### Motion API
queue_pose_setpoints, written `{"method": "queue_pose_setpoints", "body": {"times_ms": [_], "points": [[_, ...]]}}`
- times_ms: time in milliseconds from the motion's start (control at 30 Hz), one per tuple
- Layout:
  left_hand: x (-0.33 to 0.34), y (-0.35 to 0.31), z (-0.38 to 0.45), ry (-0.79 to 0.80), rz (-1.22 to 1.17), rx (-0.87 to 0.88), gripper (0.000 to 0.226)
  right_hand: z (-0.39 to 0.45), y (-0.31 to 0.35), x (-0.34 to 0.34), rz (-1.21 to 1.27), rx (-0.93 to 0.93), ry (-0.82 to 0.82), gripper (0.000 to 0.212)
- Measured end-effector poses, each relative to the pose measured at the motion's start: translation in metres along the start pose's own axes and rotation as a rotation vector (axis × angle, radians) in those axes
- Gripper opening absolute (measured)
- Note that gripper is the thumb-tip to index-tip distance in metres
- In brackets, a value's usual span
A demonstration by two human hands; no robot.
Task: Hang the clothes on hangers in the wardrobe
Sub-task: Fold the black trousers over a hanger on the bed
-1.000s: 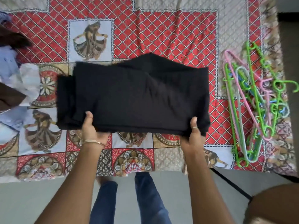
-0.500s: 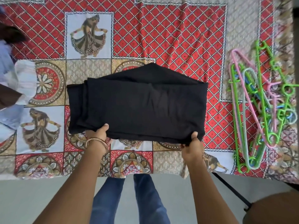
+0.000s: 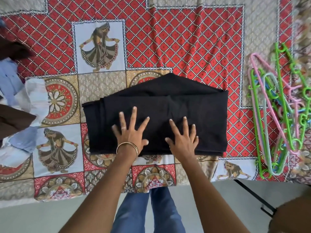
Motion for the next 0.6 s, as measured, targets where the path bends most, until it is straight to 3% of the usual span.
{"method": "queue_pose_setpoints", "body": {"times_ms": [67, 133, 200, 333, 433, 500, 600], "points": [[0.005, 0.025, 0.017, 0.221, -0.038, -0.043, 0.115, 0.011, 0.007, 0.007, -0.049, 0.049, 0.146, 0.085], [0.005, 0.035, 0.028, 0.299, -0.013, -0.079, 0.135, 0.017, 0.007, 0.010, -0.083, 0.071, 0.174, 0.097], [0.001, 0.033, 0.035, 0.334, 0.077, -0.139, 0.141, 0.019, 0.007, 0.016, -0.097, 0.091, 0.178, 0.103], [-0.019, 0.015, 0.039, 0.414, 0.157, -0.220, 0.095, 0.022, 0.010, 0.017, -0.071, 0.063, 0.249, 0.102], [-0.044, 0.010, 0.035, 0.395, 0.271, -0.214, 0.056, 0.022, 0.016, 0.002, -0.064, -0.026, 0.222, 0.078], [-0.060, -0.007, 0.037, 0.232, 0.316, -0.160, 0.033, 0.017, -0.001, -0.026, 0.046, 0.005, 0.073, 0.056], [-0.074, -0.035, 0.039, 0.179, 0.122, -0.021, 0.034, 0.012, -0.044, -0.070, 0.309, 0.145, -0.277, 0.031]]}}
Point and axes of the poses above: each hand's wrist, its own z-axis towards the middle knuckle, its own x-axis out of the palm, y = z × x, the point moved 3 cm from there along z, towards the middle knuckle, and after that the axes turned 12 degrees about z, right-handed, at the moved point
